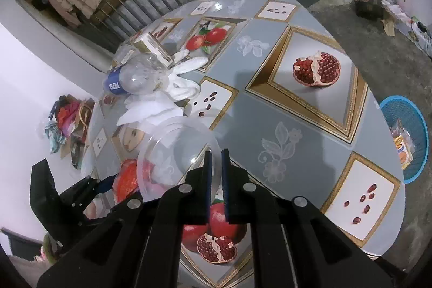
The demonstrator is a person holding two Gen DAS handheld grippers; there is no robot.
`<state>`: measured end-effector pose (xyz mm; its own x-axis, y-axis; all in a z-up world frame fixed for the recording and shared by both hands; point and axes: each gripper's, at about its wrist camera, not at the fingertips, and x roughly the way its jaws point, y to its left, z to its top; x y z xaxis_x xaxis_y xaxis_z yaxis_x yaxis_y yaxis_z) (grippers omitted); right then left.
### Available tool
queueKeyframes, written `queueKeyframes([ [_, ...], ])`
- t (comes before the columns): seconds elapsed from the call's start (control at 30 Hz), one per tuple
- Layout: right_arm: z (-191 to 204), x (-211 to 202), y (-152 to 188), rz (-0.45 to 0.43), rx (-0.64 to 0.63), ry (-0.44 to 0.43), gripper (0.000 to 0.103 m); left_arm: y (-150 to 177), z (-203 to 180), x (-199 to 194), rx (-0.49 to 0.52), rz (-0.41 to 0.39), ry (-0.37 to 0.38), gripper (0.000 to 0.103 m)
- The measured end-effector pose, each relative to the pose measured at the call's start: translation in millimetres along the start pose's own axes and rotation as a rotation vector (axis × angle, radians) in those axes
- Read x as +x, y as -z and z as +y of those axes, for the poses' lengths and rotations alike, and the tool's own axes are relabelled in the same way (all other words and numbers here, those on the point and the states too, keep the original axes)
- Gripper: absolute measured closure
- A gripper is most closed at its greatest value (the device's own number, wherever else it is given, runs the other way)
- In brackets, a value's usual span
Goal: Collect trash
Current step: 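Grasp the red wrapper with the left gripper while the right grasps the clear plastic cup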
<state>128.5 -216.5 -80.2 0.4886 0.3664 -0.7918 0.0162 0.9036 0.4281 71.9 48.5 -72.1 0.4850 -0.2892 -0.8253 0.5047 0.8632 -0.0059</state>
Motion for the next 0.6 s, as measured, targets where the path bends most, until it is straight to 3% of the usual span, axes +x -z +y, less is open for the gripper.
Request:
queueKeyframes([
  [0.2,-3.8,10.1,1.3,0.024,0.026,-0.002,0.094,-1.5,-2.4,0.9,0.011,-0.003,0.001,0.067],
  [0.6,-0.5,15.8,4.1,0.033,0.018,-0.027,0.094,-2.9,-6.1,1.1,0.033,-0.007,-0.005,0.07],
])
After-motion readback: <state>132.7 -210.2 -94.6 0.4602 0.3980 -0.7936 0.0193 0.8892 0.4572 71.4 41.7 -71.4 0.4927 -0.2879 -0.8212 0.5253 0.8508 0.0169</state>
